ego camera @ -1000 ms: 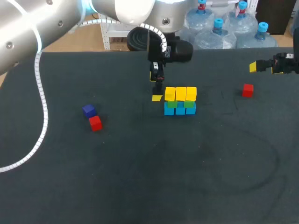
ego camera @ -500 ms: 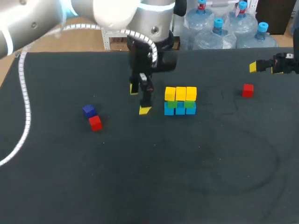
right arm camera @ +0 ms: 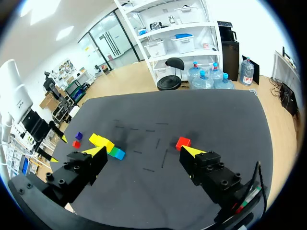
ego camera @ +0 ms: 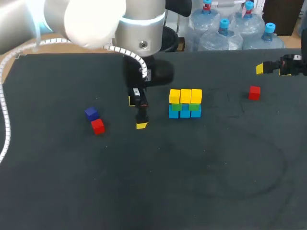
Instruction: Place the blue cubes, place green cubes on the blue cubes, place the yellow cubes on the green cubes, then place the red cubes on the yellow cubes, and place purple cube on the red cubes.
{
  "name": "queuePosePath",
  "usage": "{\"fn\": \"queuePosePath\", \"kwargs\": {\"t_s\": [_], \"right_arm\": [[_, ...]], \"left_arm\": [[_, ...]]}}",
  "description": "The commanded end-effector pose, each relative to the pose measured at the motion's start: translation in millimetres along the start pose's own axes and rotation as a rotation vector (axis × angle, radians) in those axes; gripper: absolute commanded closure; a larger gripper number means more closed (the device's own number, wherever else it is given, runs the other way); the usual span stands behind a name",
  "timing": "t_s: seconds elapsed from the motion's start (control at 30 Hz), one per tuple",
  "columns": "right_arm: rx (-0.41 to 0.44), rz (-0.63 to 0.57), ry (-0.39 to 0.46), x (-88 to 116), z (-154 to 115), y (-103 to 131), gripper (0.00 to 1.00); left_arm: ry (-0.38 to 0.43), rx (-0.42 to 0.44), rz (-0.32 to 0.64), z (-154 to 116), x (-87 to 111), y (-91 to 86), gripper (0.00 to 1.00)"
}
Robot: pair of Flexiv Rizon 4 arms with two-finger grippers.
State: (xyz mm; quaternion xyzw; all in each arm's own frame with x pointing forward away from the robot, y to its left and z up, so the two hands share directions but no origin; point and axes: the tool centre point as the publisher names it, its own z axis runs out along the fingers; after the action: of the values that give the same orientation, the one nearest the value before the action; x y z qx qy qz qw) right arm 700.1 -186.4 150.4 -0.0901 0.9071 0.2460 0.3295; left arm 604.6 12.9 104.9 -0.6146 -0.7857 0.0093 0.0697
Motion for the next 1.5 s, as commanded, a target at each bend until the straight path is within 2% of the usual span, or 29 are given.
{"fn": "queuePosePath", "kwargs": {"t_s": [0.03,0.13,0.23,0.3,0.43,0.63,0.83,1.0,1.13,1.33,1.5], "right_arm": [[0.001,0.0,-0.001,0,0,0,0.0],[0.001,0.0,-0.001,0,0,0,0.0],[0.001,0.0,-0.001,0,0,0,0.0],[0.001,0.0,-0.001,0,0,0,0.0],[0.001,0.0,-0.001,0,0,0,0.0],[0.001,0.0,-0.001,0,0,0,0.0],[0.001,0.0,-0.001,0,0,0,0.0],[0.001,0.0,-0.001,0,0,0,0.0],[0.001,0.0,-0.001,0,0,0,0.0],[0.001,0.0,-0.001,0,0,0,0.0],[0.001,0.0,-0.001,0,0,0,0.0]], "left_arm": [[-0.012,-0.001,-0.001,1,2.2,-0.6,0.0],[-0.012,-0.001,-0.001,1,2.2,-0.6,0.0],[-0.073,-0.01,0.086,0,1.0,5.3,0.0],[-0.094,-0.011,0.093,1,7.4,5.2,0.0],[-0.127,0.001,0.038,12,31.1,-0.2,0.0],[-0.106,0.004,-0.067,30,61.6,-6.7,0.0],[-0.107,-0.003,-0.117,46,79.8,-5.4,0.0],[-0.108,-0.023,-0.118,53,86.1,3.2,0.0],[-0.108,-0.014,-0.074,60,87.5,12.4,0.0],[-0.076,0.008,-0.012,65,85.2,23.2,0.0],[-0.042,-0.007,0.017,65,83.5,31.6,0.0]]}}
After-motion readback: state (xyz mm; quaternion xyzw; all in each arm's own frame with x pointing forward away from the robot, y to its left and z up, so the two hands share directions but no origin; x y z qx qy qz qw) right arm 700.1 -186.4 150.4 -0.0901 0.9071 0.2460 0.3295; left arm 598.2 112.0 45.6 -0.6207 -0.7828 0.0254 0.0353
